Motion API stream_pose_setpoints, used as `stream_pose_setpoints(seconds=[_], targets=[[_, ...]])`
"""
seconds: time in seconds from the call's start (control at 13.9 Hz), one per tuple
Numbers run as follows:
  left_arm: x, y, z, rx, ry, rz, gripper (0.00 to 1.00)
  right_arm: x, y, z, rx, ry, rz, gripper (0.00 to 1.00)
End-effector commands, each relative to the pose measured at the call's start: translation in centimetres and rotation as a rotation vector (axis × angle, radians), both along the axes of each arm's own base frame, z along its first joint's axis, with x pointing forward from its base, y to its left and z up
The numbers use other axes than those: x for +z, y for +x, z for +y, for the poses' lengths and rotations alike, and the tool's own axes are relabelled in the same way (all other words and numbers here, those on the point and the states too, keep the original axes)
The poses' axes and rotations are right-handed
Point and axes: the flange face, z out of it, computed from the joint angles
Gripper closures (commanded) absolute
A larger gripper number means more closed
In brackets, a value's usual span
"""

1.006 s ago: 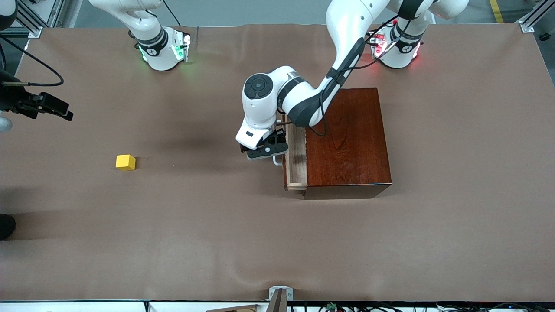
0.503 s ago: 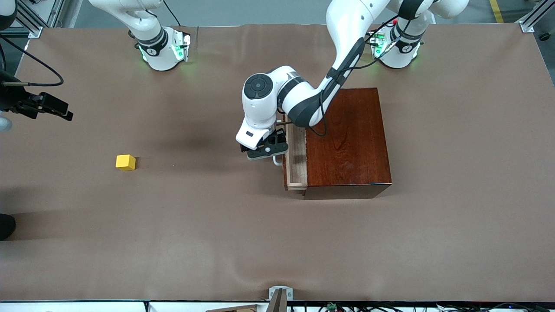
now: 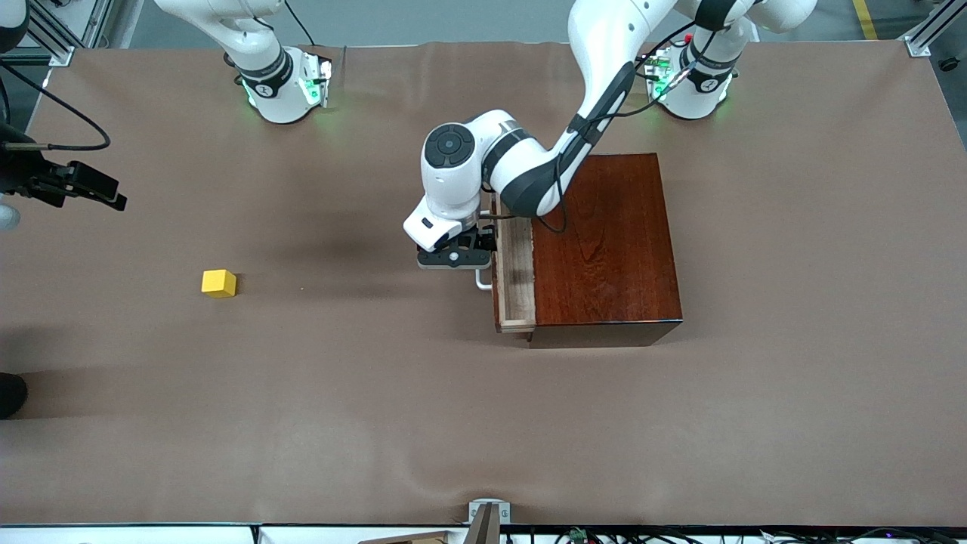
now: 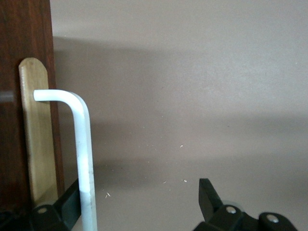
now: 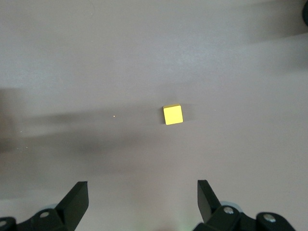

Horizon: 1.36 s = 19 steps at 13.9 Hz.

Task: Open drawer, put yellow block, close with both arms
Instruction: 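Keep pulling the drawer further open with the left gripper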

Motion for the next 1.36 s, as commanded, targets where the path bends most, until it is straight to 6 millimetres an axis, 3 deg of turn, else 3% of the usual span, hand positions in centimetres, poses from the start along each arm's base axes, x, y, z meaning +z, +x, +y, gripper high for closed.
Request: stream_pose_setpoints(seconds=[0.0, 0.86, 1.15, 1.29], targets=[[-0.6, 2.1, -0.5, -0.075, -0.087, -0.077, 0.0, 0.3, -0.6, -0.2, 0.006, -0.012, 0.0, 0.0], [0.0, 2.7, -0.3, -0.007, -0.106, -0.088, 0.0, 0.3, -0.6, -0.3, 0.004, -0.012, 0.0, 0.0], [1.3, 4.7, 1.2, 0.07, -0.133, -0.085, 0.0, 0.1, -0.6, -0.2, 0.006, -0.012, 0.003, 0.0], [3.2, 5.4, 1.5, 0.14, -0.169, -0.091, 0.0, 0.1, -0.6, -0.2, 0.006, -0.012, 0.003, 0.0]])
